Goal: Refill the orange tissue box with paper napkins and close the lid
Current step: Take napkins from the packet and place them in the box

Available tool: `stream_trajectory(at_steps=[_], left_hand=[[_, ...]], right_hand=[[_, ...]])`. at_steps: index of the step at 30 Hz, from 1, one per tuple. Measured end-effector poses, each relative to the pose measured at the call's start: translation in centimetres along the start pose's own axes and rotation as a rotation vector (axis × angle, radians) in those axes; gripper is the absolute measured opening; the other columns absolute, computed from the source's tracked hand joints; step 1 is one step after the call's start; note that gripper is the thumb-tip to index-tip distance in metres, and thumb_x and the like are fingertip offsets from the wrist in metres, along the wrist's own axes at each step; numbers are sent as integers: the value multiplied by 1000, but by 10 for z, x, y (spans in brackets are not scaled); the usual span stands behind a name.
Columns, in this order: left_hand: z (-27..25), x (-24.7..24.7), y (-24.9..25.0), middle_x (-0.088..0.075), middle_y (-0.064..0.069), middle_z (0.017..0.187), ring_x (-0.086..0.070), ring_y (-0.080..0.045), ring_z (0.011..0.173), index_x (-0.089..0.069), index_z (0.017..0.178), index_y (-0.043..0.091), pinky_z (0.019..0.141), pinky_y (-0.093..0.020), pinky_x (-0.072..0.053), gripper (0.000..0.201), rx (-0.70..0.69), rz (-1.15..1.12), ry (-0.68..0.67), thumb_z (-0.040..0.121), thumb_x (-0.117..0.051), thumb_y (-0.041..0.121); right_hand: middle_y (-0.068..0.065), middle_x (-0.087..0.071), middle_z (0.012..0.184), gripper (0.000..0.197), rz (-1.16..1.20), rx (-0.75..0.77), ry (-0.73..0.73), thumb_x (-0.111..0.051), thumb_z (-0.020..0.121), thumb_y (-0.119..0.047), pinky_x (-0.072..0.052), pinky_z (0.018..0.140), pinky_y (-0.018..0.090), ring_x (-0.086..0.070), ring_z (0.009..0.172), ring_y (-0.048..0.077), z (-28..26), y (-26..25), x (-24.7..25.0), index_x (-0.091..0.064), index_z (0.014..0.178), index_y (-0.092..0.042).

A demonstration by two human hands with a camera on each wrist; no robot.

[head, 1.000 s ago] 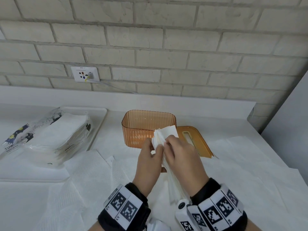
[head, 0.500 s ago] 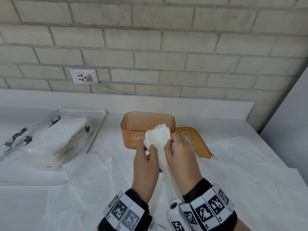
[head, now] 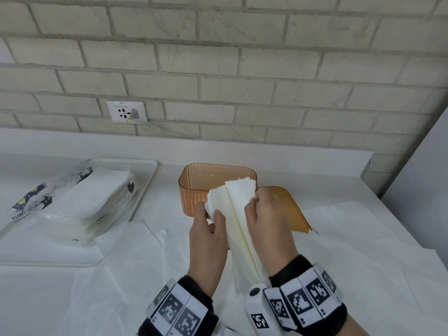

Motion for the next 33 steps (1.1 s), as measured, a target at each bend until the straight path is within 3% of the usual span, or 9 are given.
stream_trajectory(at_steps=[2, 5, 9, 14, 16, 18, 21, 26, 33], left_hand=[[0, -5, 0, -59, -18, 79, -58, -47, 72, -50, 97, 11, 60, -60, -51, 11, -18, 9, -17, 99, -42, 18], [0, -10, -1, -64, 3, 76, -65, -33, 75, -50, 97, 10, 66, -56, -55, 14, -18, 2, -60, 99, -43, 22], [-2, -9, 7, -58, 8, 74, -59, 5, 60, -49, 99, 7, 58, -14, -49, 22, -57, -78, -43, 98, -44, 28], [15, 3, 0, -61, 4, 85, -63, -12, 75, -49, 97, 21, 75, -48, -54, 5, -35, -97, -44, 97, -51, 26], [24, 5, 6, -62, 0, 93, -62, -15, 83, -50, 99, 24, 77, -44, -54, 12, -105, -26, -107, 94, -52, 34], [29, 1, 13, -61, -2, 100, -62, -17, 90, -50, 101, 26, 80, -39, -54, 17, -162, 14, -197, 91, -51, 39], [31, -9, 24, -59, -6, 104, -62, -20, 93, -49, 100, 28, 80, -36, -54, 15, -210, 34, -295, 90, -50, 39], [32, -12, 14, -60, 10, 104, -63, -3, 93, -44, 105, 33, 77, -23, -55, 30, -172, 11, -306, 85, -65, 26], [35, -10, -28, -61, 6, 116, -60, -10, 108, -44, 130, 22, 74, -9, -49, 42, -96, 152, -265, 92, -60, 19]], right_hand=[[-2, -45, 65, 7, 26, 84, 22, -55, 89, -7, -14, 48, 4, -34, 51, 4, -9, -15, -5, -56, 85, -2], [2, -59, 76, 26, 46, 152, -46, -38, 91, -27, -19, 49, 0, -46, 54, 8, -19, -22, -15, -55, 85, -9], [-2, -60, 107, 45, 141, 208, -231, -27, 91, -36, -50, 64, 16, -63, 83, 10, -26, -25, -29, -59, 111, -13], [-13, -46, 130, 38, 317, 147, -298, -40, 92, -29, -38, 100, 17, -42, 120, -1, -18, -1, -20, -52, 127, -20], [-14, -40, 129, 49, 340, -1, -238, -57, 88, -25, -33, 103, 19, -37, 121, 0, -2, 30, -11, -40, 133, -22], [-15, -44, 128, 58, 467, -172, -387, -67, 83, -19, -35, 106, 27, -42, 121, 2, 7, 54, -23, -36, 133, -25], [-8, -63, 117, 38, 627, -262, -577, -62, 88, -19, -47, 99, 41, -59, 110, 9, 7, 56, -41, -50, 124, -21], [-7, -63, 115, 38, 695, -230, -552, -57, 91, -14, -50, 92, 30, -61, 107, 7, 4, 47, -42, -47, 126, -26], [-12, -57, 113, 50, 584, -268, -676, -57, 90, -13, -48, 79, 12, -56, 104, 2, -24, 55, -65, -36, 133, -26]])
Point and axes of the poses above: each hand's wrist, its own z-axis towards the middle knuckle, its own x-axis out of the back of the hand, y = z × x, the point moved 9 cm from there along z, towards the middle knuckle
